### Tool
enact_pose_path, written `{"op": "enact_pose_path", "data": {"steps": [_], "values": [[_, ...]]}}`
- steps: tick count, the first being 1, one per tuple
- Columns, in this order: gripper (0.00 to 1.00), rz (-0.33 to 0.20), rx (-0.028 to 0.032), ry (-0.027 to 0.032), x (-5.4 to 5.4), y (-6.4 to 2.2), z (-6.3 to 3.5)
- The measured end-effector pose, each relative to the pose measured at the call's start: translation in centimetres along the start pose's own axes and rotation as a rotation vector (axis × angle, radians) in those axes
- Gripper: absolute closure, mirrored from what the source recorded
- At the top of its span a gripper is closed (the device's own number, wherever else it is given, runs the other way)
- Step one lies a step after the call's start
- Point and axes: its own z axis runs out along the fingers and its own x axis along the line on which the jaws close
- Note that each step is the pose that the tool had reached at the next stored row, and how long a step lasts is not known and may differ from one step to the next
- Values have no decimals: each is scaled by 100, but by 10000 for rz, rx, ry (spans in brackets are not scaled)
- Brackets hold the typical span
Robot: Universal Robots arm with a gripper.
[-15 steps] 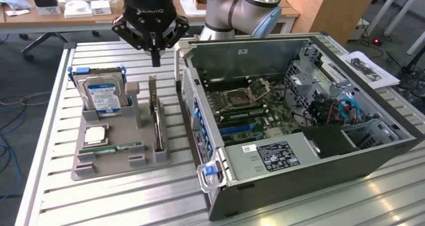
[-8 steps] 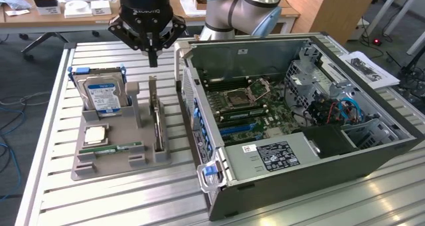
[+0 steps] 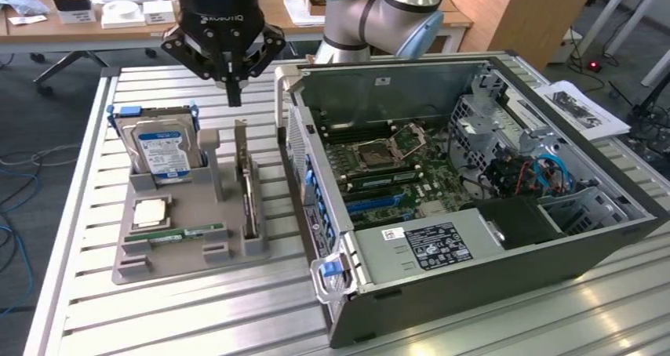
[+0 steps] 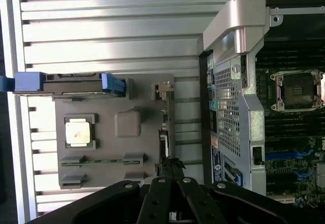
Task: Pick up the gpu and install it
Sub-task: 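Reach for the gpu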
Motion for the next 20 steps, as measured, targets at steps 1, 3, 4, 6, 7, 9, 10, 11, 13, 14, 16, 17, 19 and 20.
{"op": "enact_pose_path", "data": {"steps": [1,3,4,6,7,9,10,11,13,14,16,17,19,20], "values": [[89,1,0,0,1,0,0],[89,4,0,0,3,-6,-1],[89,4,1,2,3,-12,-1],[89,3,1,1,0,-34,-2],[89,3,0,0,0,-47,-2],[89,2,0,0,-2,-74,-3],[89,2,0,0,-2,-88,-4],[89,2,0,0,-2,-102,-5],[89,2,0,1,0,-130,-6],[89,2,0,-1,1,-146,-6],[89,2,0,0,4,-176,-8],[89,3,0,0,6,-191,-9],[89,3,0,0,10,-220,-10],[89,2,0,0,13,-235,-11]]}}
